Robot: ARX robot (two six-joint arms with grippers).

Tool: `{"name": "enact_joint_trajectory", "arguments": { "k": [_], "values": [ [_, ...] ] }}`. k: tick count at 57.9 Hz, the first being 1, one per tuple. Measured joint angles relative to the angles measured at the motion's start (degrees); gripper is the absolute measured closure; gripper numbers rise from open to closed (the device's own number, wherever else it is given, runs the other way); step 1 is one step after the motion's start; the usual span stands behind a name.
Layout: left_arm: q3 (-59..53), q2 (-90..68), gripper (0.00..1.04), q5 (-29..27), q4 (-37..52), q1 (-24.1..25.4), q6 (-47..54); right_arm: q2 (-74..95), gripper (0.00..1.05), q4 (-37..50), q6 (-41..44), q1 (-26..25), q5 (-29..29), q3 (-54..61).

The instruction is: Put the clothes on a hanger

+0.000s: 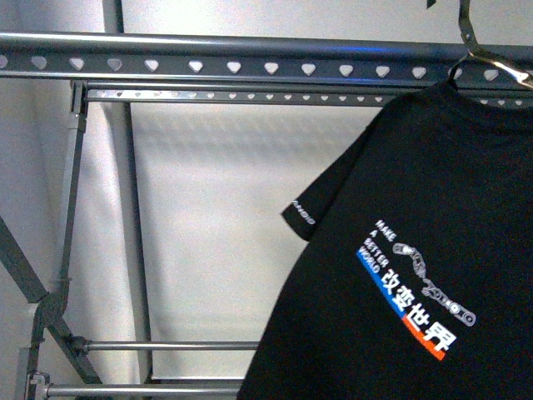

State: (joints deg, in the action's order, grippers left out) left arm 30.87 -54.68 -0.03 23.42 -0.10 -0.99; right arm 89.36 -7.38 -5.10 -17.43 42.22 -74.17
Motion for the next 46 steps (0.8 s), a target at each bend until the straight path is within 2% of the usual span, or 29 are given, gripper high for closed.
{"name": "enact_joint_trajectory", "arguments": {
  "k": [3,5,16,27,31,37,46],
  "values": [
    [-4.5,2.5,0.97,0.0,1.9,0.0,0.2,2.0,1.01,-0.8,-6.6,1.0,-0.6,-3.0],
    [-6.4,3.9,1.03,0.0,2.7,0.0,0.2,2.8,1.01,-1.4,-8.9,1.6,-1.2,-4.2],
    [-14.3,9.4,1.01,0.0,5.0,0.0,0.7,7.1,1.01,-2.5,-16.6,3.3,-5.0,-8.4],
    [-19.6,14.3,1.01,0.0,5.2,0.0,0.7,7.7,1.01,-0.5,-16.1,5.9,-7.7,-4.0],
    [-21.4,16.4,1.01,0.0,5.2,0.0,0.7,7.0,1.00,4.8,-15.0,7.3,-8.2,0.8],
    [-23.8,19.9,1.01,0.0,4.1,0.0,0.7,3.5,0.78,17.9,-11.3,8.9,-13.5,9.7],
    [-26.0,24.3,1.01,0.0,1.9,0.0,0.7,-10.3,0.47,42.2,-6.2,7.0,-27.9,24.6]
  ]
}}
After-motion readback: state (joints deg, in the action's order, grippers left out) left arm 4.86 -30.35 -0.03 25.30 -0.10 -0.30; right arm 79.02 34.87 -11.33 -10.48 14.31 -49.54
